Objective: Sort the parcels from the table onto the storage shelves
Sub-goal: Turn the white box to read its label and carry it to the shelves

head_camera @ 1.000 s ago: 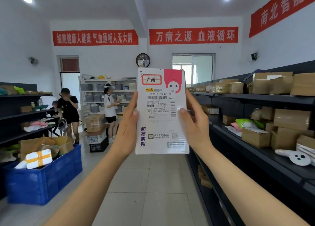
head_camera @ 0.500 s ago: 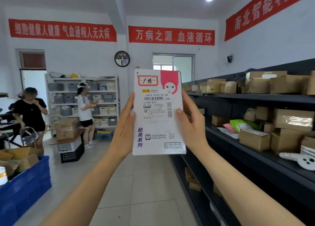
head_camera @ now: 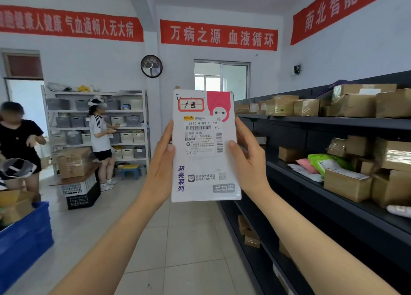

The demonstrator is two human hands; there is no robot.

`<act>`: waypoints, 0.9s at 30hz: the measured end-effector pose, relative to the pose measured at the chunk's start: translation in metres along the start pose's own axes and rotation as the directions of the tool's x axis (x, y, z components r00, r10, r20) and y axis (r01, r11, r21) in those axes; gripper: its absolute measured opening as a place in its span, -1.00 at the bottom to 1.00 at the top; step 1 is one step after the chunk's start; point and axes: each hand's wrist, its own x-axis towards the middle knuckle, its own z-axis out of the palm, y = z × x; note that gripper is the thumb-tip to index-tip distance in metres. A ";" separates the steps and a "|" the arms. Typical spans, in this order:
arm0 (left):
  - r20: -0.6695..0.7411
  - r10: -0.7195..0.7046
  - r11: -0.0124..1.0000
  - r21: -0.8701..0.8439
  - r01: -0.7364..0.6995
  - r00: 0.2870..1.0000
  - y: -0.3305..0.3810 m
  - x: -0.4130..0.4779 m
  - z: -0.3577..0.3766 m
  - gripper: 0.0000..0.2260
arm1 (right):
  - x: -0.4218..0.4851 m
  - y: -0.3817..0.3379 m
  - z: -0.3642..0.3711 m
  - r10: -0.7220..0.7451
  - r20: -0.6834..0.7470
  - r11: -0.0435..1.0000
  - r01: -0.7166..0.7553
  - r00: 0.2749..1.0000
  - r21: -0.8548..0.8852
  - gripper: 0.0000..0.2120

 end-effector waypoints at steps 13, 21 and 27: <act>-0.046 0.018 0.998 0.056 -0.016 0.999 -0.060 0.050 0.011 -0.60 | 0.056 0.088 -0.001 -0.050 0.043 0.996 0.046 0.998 0.074 -0.58; -0.041 0.009 0.999 0.046 -0.007 0.999 -0.089 0.070 0.030 -0.51 | 0.067 0.119 -0.020 -0.048 0.024 0.998 0.047 0.999 0.052 -0.50; 0.008 0.042 0.999 0.027 -0.042 0.999 -0.105 0.085 0.072 -0.58 | 0.064 0.116 -0.059 -0.068 -0.054 0.994 0.062 0.996 -0.092 -0.52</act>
